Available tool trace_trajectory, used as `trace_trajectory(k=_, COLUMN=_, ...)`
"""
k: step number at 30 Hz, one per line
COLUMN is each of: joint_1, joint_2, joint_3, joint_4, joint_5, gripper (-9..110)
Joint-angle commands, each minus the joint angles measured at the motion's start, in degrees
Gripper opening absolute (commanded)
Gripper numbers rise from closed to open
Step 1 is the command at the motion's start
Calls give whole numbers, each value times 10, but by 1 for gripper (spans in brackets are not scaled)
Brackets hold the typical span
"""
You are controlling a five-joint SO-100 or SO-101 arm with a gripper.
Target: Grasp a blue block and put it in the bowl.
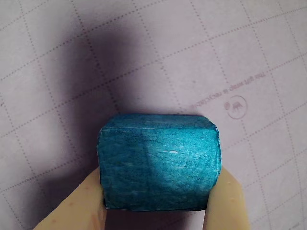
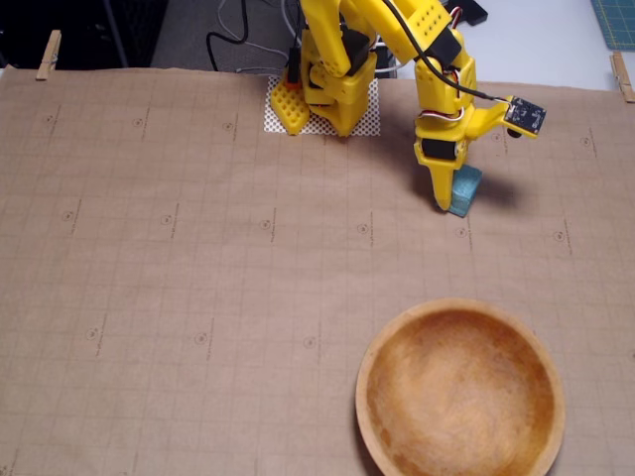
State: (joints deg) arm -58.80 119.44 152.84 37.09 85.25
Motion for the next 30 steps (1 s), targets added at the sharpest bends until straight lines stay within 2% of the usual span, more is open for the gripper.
trace_trajectory(k=1, joint_1=16, joint_2=53, joint_3=-47, joint_4=17, joint_5=4, gripper=1)
trace_trajectory(k=11, joint_1=103, joint_2=122, joint_3=-184, joint_4=183, joint_5=-1, gripper=1)
trace_trajectory(k=30, joint_1=356, joint_2=129, joint_3=-239, joint_4=58, joint_5=-19, gripper=1)
